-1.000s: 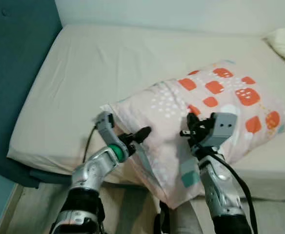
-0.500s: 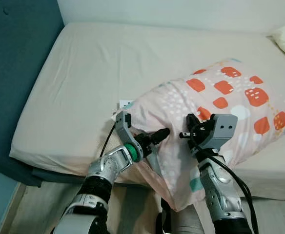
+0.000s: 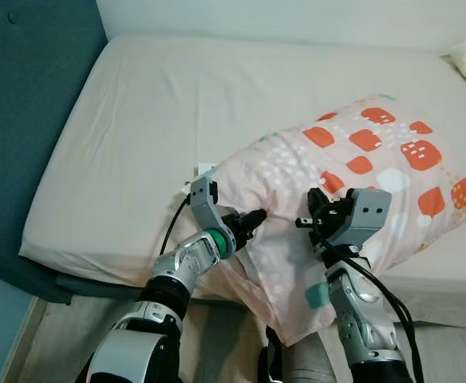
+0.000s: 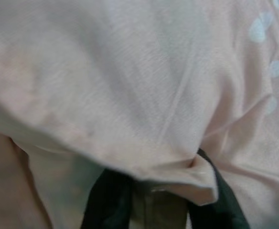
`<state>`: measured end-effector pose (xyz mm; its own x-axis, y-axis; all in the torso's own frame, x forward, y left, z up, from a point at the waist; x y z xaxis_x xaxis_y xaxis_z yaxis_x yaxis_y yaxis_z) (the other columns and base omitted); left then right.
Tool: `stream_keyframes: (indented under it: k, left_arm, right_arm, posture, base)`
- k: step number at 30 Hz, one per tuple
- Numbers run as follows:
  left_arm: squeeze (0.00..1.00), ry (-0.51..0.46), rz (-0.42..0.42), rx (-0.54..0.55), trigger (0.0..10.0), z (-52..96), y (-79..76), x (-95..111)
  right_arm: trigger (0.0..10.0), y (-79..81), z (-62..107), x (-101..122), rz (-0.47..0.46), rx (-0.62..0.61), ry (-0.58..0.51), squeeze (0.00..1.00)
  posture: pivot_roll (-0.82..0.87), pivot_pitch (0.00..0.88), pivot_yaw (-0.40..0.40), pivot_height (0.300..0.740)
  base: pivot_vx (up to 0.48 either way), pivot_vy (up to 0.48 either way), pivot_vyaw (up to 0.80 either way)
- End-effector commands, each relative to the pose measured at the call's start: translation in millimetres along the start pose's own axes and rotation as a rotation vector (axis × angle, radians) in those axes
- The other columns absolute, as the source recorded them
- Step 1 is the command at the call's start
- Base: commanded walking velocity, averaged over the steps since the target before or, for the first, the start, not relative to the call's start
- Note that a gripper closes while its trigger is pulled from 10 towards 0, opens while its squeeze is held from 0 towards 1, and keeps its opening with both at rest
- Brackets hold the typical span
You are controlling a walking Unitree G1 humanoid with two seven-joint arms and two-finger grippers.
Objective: Clean up the room
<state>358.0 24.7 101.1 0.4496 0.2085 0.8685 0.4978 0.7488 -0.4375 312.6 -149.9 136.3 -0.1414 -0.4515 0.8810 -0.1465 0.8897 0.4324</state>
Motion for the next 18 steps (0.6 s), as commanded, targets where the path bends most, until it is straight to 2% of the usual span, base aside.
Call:
stream_keyframes:
  k: [1,3,4,5,6,8,9,10,11,13,14,15,17,18]
  left_arm:
    - [0.00,-0.004,-0.076,-0.047,0.0,-10.4,-24.2,11]
    - [0.00,-0.005,-0.139,0.000,0.0,-4.3,-12.9,15]
    - [0.00,-0.005,-0.139,0.000,0.0,-4.3,-12.9,15]
    - [0.00,-0.020,-0.167,0.042,0.0,1.3,-3.4,20]
    - [0.00,-0.020,-0.167,0.042,0.0,1.3,-3.4,20]
    - [0.00,-0.092,-0.286,0.153,0.0,15.0,15.7,41]
    - [0.00,-0.092,-0.286,0.153,0.0,15.0,15.7,41]
    - [0.00,-0.155,-0.373,0.223,0.0,23.0,24.4,61]
    - [0.00,-0.155,-0.373,0.223,0.0,23.0,24.4,61]
    - [0.00,-0.303,-0.517,0.354,0.0,39.7,35.1,117]
    - [0.00,-0.349,-0.561,0.393,0.0,45.6,36.6,136]
    - [0.00,-0.349,-0.561,0.393,0.0,45.6,36.6,136]
    - [0.00,-0.454,-0.689,0.531,0.0,63.4,39.9,191]
    - [0.00,-0.454,-0.689,0.531,0.0,63.4,39.9,191]
  right_arm:
    - [10.0,-3.6,3.2,-1,0.000,-0.021,0.007,0.00]
    - [10.0,-4.4,3.2,-1,0.001,-0.025,0.004,0.00]
    - [10.0,-4.4,3.2,-1,0.001,-0.025,0.004,0.00]
    - [10.0,-5.1,3.1,0,0.002,-0.029,0.000,0.00]
    - [10.0,-5.1,3.1,0,0.002,-0.029,0.000,0.00]
    - [10.0,-7.7,2.9,2,0.003,-0.041,-0.010,0.00]
    - [10.0,-7.7,2.9,2,0.003,-0.041,-0.010,0.00]
    - [10.0,-9.3,2.9,3,0.005,-0.046,-0.014,0.00]
    - [10.0,-9.3,2.9,3,0.005,-0.046,-0.014,0.00]
    - [10.0,-11.2,2.4,4,0.008,-0.053,-0.018,0.00]
    - [10.0,-11.6,2.2,4,0.009,-0.055,-0.020,0.00]
    - [10.0,-11.6,2.2,4,0.009,-0.055,-0.020,0.00]
    - [10.0,-11.8,0.5,6,0.009,-0.056,-0.029,0.00]
    - [10.0,-11.8,0.5,6,0.009,-0.056,-0.029,0.00]
  posture:
    - [-0.11,0.169,0.057,0.596]
    - [-0.10,0.166,0.058,0.596]
    - [-0.10,0.166,0.058,0.596]
    - [-0.10,0.165,0.063,0.596]
    - [-0.10,0.165,0.063,0.596]
    - [-0.10,0.165,0.066,0.596]
    - [-0.10,0.165,0.066,0.596]
    - [-0.09,0.163,0.068,0.596]
    - [-0.09,0.163,0.068,0.596]
    - [-0.09,0.154,0.071,0.596]
    - [-0.09,0.154,0.071,0.596]
    - [-0.09,0.154,0.071,0.596]
    - [-0.09,0.148,0.075,0.596]
    - [-0.09,0.148,0.075,0.596]
  base:
    - [0.000,0.000,0.00]
    - [0.000,0.000,0.00]
    - [0.000,0.000,0.00]
    - [0.000,0.000,0.00]
    - [0.000,0.000,0.00]
    - [0.000,0.000,0.00]
    - [0.000,0.000,0.00]
    - [0.000,0.000,0.00]
    - [0.000,0.000,0.00]
    - [0.000,0.000,0.00]
    - [0.000,0.000,0.00]
    - [0.000,0.000,0.00]
    - [0.000,0.000,0.00]
    - [0.000,0.000,0.00]
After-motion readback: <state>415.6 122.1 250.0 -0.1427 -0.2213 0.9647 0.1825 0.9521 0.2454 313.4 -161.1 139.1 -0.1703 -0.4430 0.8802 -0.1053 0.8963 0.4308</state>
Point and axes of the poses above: a point about 5 cm out from each wrist's last joint towards the gripper, its own z axis pointing back from the gripper into the wrist, its own x axis along the axis of the wrist's last joint, y = z × x, the point moved 1 cm from there along -z, pointing out of the wrist towards the gripper, and after that the axes turned 15 degrees about -z, right-handed, at the moved point
